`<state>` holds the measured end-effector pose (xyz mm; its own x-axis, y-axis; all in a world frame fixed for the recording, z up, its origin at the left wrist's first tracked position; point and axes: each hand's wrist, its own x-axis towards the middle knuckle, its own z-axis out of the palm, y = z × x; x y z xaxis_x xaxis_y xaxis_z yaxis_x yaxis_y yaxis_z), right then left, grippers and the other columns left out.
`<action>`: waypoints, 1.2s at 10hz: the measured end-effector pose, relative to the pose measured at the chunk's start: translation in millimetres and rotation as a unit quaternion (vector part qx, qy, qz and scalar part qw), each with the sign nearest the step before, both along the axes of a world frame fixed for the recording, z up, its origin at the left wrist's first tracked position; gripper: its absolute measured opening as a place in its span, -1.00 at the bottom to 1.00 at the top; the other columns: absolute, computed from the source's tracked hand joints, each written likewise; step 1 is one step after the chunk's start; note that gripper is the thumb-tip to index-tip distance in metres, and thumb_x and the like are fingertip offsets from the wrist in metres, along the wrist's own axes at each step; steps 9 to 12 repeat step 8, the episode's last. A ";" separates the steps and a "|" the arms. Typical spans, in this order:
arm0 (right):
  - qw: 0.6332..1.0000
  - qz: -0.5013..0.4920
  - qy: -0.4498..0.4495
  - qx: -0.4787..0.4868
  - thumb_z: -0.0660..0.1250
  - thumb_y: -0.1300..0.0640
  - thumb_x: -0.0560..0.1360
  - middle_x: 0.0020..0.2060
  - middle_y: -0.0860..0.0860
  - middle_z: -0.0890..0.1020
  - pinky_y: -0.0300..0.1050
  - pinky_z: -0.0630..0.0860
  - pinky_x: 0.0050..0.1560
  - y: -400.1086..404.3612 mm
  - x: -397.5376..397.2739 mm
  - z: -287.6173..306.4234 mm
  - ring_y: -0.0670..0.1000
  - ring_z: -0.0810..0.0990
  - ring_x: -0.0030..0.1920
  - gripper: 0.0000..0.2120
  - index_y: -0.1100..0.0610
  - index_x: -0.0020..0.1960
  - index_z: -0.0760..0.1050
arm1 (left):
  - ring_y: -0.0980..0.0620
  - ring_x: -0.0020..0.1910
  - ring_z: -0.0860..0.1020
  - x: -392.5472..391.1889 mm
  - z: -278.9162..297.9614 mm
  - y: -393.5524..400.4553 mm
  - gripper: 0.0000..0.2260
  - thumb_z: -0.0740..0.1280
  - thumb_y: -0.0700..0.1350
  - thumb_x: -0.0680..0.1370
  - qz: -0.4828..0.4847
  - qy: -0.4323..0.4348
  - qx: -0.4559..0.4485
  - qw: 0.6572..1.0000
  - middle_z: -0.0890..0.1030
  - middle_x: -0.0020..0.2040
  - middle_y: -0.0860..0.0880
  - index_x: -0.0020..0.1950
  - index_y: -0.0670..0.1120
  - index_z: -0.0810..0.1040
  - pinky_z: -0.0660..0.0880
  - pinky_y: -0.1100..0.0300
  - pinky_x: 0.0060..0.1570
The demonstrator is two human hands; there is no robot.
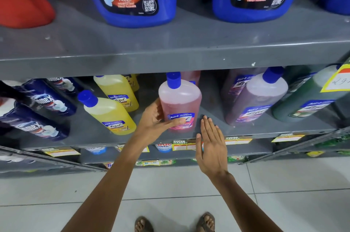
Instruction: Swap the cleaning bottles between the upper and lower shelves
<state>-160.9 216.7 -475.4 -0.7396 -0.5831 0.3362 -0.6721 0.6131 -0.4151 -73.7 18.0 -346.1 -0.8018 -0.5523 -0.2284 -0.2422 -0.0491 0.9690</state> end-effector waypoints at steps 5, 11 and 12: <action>0.998 0.026 -0.062 -0.011 0.05 -0.04 0.74 0.66 0.06 0.34 0.22 0.41 0.60 28.6 9.7 64.8 0.07 0.28 0.68 -0.43 0.23 0.65 0.35 | 0.12 0.57 0.34 65.8 35.2 64.5 -0.07 0.58 0.32 0.35 0.078 -0.050 -0.127 0.988 0.37 0.63 0.09 0.63 0.12 0.28 0.39 0.03 0.54; 0.958 0.104 0.019 -0.268 0.27 0.17 0.71 0.66 0.06 0.36 0.08 0.27 0.68 39.2 71.8 252.8 0.05 0.28 0.70 -0.47 0.25 0.65 0.33 | -0.05 0.41 0.51 105.4 159.5 88.5 -0.46 0.39 0.12 0.63 0.184 0.136 -0.507 0.831 0.56 0.42 -0.14 0.48 -0.21 0.53 0.49 -0.08 0.39; 0.958 0.104 0.019 -0.268 0.27 0.17 0.71 0.66 0.06 0.36 0.08 0.27 0.68 39.2 71.8 252.8 0.05 0.28 0.70 -0.47 0.25 0.65 0.33 | -0.05 0.41 0.51 105.4 159.5 88.5 -0.46 0.39 0.12 0.63 0.184 0.136 -0.507 0.831 0.56 0.42 -0.14 0.48 -0.21 0.53 0.49 -0.08 0.39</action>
